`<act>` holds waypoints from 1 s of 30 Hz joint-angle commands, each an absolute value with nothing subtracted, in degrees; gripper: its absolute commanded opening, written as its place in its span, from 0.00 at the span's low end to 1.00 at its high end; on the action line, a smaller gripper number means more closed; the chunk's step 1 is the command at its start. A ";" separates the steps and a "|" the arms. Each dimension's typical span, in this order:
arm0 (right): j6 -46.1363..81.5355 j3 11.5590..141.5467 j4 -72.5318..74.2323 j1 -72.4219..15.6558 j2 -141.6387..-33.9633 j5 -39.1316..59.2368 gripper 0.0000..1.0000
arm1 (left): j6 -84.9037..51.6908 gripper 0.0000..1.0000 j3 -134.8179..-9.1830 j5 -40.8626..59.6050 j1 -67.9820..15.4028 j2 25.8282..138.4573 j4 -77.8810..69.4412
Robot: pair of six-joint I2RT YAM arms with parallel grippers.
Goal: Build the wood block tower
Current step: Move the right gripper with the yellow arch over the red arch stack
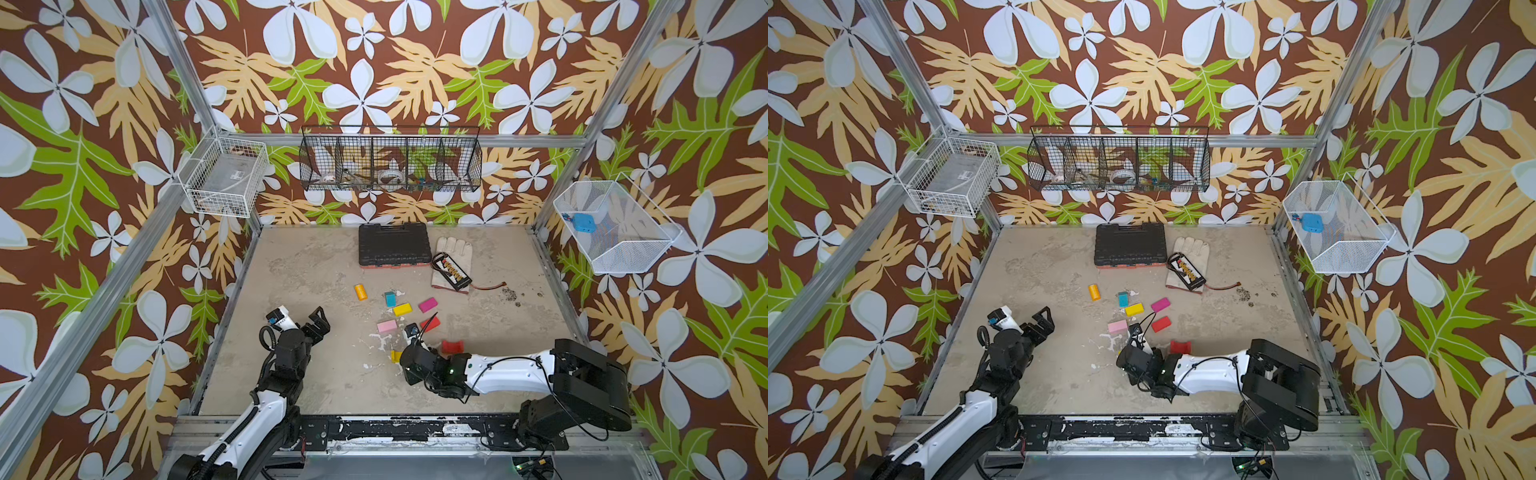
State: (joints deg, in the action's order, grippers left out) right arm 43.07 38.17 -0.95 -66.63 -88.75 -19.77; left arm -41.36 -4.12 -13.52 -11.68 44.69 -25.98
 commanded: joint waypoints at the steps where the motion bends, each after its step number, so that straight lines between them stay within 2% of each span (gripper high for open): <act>1: 44.55 38.48 -1.69 -66.53 -89.87 -20.67 0.50 | -41.13 1.00 -4.30 -13.67 -11.66 44.65 -27.61; 5: 45.01 38.58 -1.30 -65.76 -89.61 -21.24 0.39 | -41.04 1.00 -4.31 -13.36 -11.64 44.82 -27.73; 11: 44.65 38.83 -0.23 -64.36 -90.07 -20.10 0.34 | -41.04 1.00 -4.22 -13.10 -11.64 44.74 -27.70; 16: 43.89 39.41 0.19 -64.15 -90.20 -19.47 0.35 | -41.04 1.00 -4.31 -13.14 -11.62 44.82 -27.71; 21: 43.29 40.46 -0.53 -63.91 -90.18 -20.30 0.41 | -41.04 1.00 -4.21 -13.10 -11.66 44.74 -27.71; 25: 42.61 41.08 -0.33 -62.98 -90.85 -19.78 0.41 | -41.04 1.00 -4.22 -13.10 -11.61 44.74 -27.71; 30: 42.10 41.75 0.13 -61.80 -92.96 -18.66 0.35 | -41.04 1.00 -4.22 -13.10 -11.63 44.74 -27.75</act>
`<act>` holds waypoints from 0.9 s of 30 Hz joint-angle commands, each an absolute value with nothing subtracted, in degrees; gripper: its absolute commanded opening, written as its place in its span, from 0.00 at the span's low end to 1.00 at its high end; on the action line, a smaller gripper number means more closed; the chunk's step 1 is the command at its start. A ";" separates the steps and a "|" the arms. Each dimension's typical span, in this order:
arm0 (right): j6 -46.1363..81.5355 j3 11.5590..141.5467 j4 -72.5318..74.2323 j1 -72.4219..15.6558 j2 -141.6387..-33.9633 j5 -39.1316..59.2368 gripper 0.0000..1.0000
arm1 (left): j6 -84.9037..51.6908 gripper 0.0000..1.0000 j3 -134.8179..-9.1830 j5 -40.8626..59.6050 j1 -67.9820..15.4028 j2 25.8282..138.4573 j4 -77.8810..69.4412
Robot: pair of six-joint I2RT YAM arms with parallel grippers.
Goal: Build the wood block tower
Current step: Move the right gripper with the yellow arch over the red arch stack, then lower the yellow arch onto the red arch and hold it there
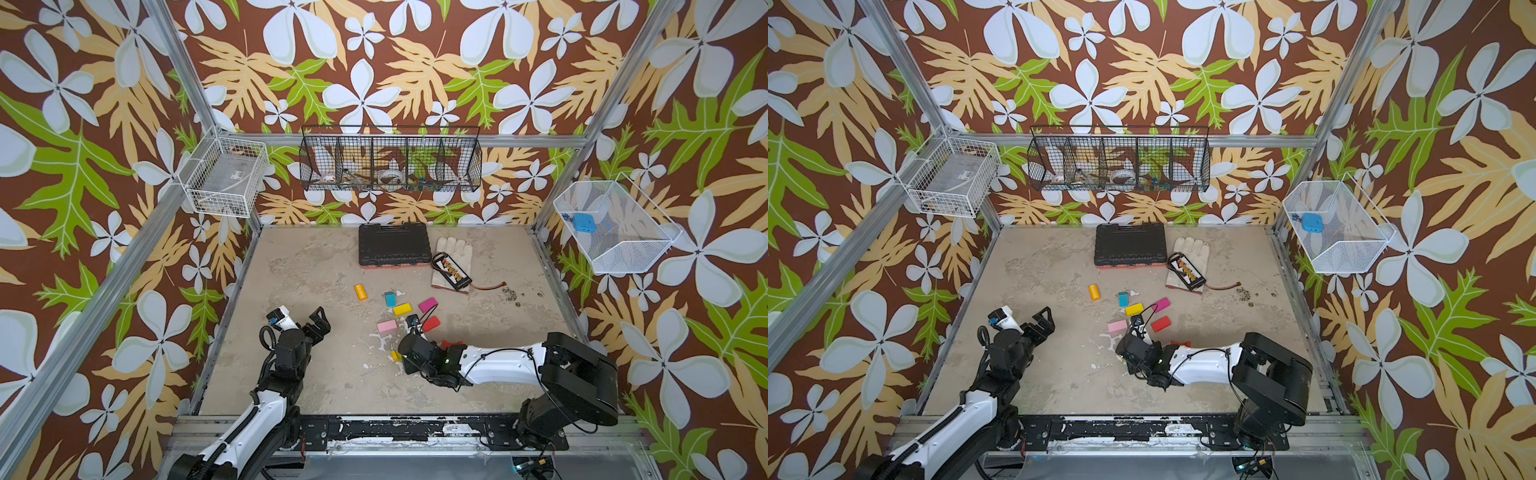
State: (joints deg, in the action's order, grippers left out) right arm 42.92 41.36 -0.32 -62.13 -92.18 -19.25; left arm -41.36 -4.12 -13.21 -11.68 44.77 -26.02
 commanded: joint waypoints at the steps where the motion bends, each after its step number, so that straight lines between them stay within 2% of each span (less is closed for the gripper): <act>1: 41.95 41.83 0.26 -61.62 -93.36 -18.42 0.33 | -41.02 1.00 -4.22 -13.14 -11.60 44.74 -27.85; 12: 41.48 42.89 0.05 -61.44 -94.36 -17.98 0.19 | -41.04 1.00 -4.22 -13.10 -11.66 44.74 -27.82; 27: 40.89 40.26 -3.73 -61.52 -85.01 -18.52 0.06 | -40.96 1.00 -4.22 -12.84 -11.66 44.74 -27.89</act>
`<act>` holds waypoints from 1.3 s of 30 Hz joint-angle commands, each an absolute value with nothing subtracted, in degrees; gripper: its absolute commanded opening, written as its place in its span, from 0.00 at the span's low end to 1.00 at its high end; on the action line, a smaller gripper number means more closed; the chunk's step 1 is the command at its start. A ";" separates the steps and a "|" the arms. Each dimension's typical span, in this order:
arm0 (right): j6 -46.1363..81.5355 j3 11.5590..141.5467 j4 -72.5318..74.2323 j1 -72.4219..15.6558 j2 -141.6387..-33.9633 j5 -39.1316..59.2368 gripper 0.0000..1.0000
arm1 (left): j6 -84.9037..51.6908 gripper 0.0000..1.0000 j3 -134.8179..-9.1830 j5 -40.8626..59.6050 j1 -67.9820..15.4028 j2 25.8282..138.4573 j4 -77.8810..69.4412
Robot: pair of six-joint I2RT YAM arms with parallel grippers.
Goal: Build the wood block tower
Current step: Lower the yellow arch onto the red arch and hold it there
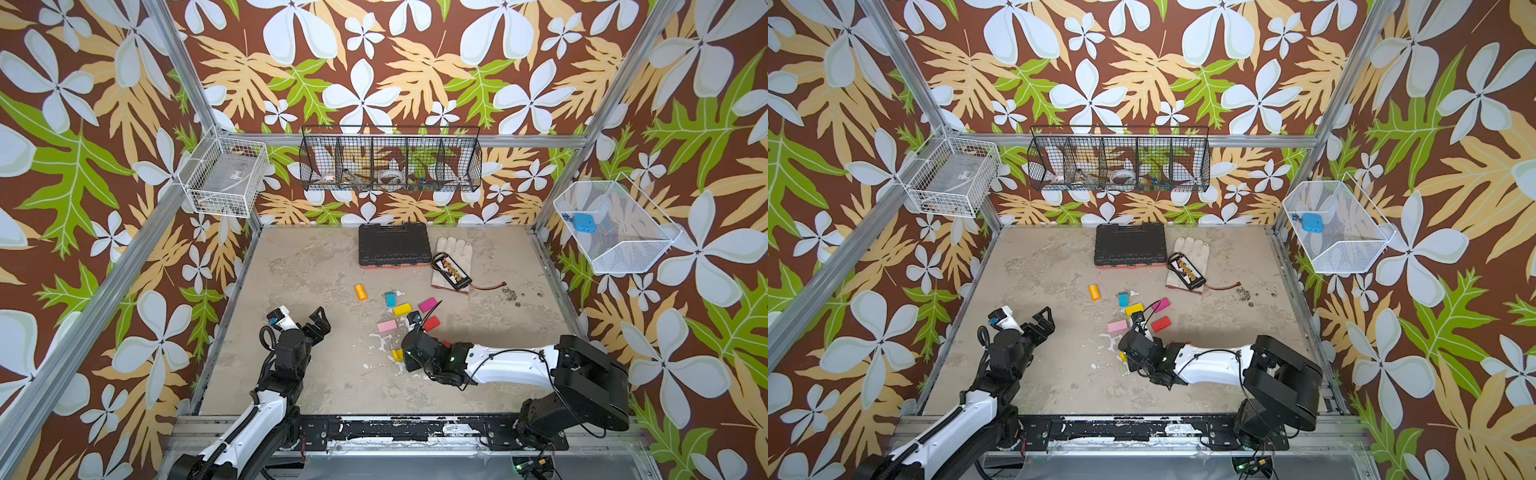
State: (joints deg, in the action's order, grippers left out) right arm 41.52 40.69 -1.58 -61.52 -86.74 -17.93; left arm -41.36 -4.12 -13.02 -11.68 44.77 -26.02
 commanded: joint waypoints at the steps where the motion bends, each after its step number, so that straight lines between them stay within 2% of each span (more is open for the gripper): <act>1: 40.91 39.93 -4.66 -61.51 -83.79 -18.91 0.06 | -40.96 1.00 -4.17 -12.83 -11.61 44.74 -27.94; 13: 44.10 34.39 -19.85 -61.44 -67.29 -26.36 0.06 | -40.96 1.00 -4.13 -12.59 -11.63 44.74 -28.07; 21: 47.14 26.60 -20.48 -57.13 -54.55 -25.84 0.06 | -40.97 1.00 -4.13 -12.39 -11.69 44.76 -28.21; 27: 47.11 24.17 -19.61 -52.31 -54.36 -23.13 0.01 | -40.96 1.00 -4.12 -12.41 -11.64 44.80 -28.19; 39: 47.80 22.76 -18.80 -52.21 -54.25 -22.85 0.00 | -40.96 1.00 -4.04 -12.39 -11.69 44.83 -28.21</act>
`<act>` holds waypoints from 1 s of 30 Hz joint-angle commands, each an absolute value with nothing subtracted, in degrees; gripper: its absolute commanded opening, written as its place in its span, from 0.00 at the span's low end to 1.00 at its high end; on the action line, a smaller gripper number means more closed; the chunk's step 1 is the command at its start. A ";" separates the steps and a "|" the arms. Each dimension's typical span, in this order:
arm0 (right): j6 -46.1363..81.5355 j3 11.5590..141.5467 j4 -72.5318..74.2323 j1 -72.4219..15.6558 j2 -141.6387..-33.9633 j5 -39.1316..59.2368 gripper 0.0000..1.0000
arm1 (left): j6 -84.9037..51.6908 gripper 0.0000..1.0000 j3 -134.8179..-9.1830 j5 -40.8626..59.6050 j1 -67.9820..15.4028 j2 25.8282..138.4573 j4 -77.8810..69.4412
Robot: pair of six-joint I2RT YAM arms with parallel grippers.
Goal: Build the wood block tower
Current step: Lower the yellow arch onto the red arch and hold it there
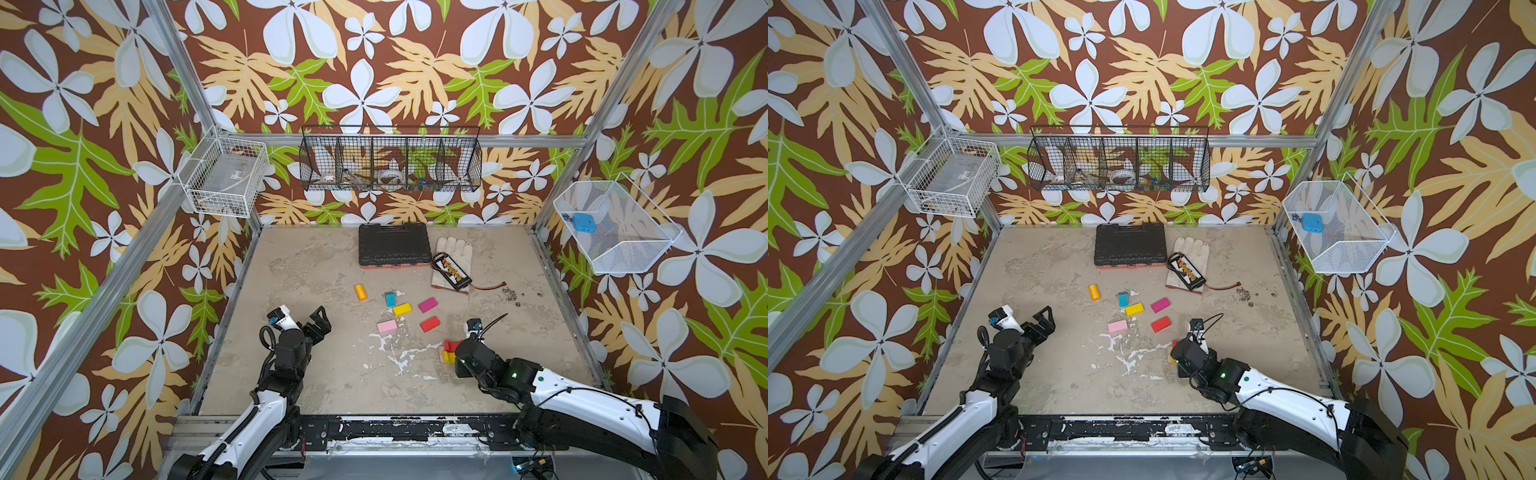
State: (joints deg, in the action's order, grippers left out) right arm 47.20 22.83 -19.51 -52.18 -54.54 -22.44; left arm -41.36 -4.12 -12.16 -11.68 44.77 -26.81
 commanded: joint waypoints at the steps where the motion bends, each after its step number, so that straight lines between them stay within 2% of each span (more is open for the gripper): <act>1: 47.99 22.68 -18.90 -52.21 -54.00 -22.98 0.00 | -40.96 1.00 -4.04 -12.39 -11.64 44.82 -28.21; 25: 52.12 20.99 -14.99 -51.42 -54.67 -23.38 0.02 | -41.01 1.00 -4.04 -12.34 -11.62 44.80 -28.24; 30: 52.29 20.56 -14.68 -51.42 -54.93 -22.86 0.13 | -40.98 1.00 -4.04 -12.22 -11.64 44.83 -28.22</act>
State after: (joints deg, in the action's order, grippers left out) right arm 51.90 20.69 -15.44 -51.37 -54.74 -22.46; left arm -41.34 -4.12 -12.14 -11.68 44.82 -26.81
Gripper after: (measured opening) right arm 0.121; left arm 0.998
